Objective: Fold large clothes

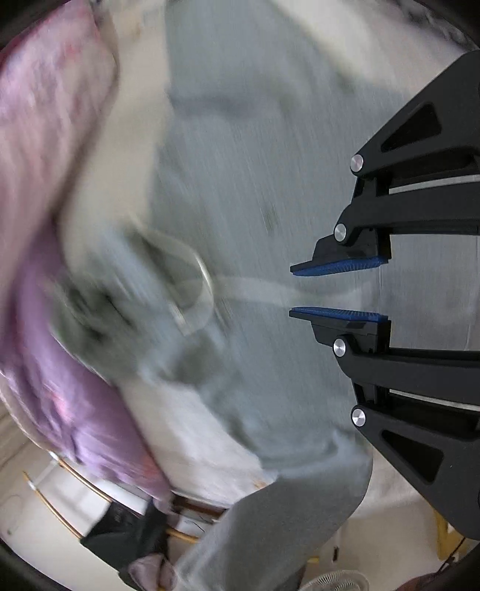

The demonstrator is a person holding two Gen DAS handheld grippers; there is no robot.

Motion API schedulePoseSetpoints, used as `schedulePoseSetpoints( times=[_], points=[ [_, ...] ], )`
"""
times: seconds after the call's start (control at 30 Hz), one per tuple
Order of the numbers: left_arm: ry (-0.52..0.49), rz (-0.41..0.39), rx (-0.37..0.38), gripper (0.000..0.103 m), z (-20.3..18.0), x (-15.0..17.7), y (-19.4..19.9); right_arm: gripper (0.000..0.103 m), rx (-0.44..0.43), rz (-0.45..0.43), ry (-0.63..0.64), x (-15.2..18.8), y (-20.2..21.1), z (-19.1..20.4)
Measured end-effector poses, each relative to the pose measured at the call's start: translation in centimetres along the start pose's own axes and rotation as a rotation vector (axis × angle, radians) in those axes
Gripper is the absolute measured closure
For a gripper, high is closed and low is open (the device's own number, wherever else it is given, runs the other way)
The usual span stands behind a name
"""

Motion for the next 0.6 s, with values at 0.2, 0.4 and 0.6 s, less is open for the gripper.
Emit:
schedulePoseSetpoints(
  times=[0.2, 0.4, 0.6],
  points=[
    [-0.109, 0.179, 0.037, 0.09, -11.1, 9.4, -10.3, 0.085, 0.16, -0.119, -0.094, -4.0, 5.6, -13.5],
    [-0.237, 0.414, -0.023, 0.089, -15.3, 20.5, -17.5, 0.061, 0.326, -0.184, -0.245, -4.9, 7.9, -25.6],
    [-0.181, 0.521, -0.081, 0.057, -14.3, 24.6, -19.4, 0.055, 0.369, -0.171, -0.483, -3.7, 7.4, -36.3]
  ],
)
Point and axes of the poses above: each gripper's, at about its wrist camera, not at the fingertips, and y roughly against the way its jaws point, z to its left, x to its underside, the point moved 6 cm from there along -y, roughly the way its jaws point, and after that the axes turned 1 degree about -y, right-handed, at the moved point
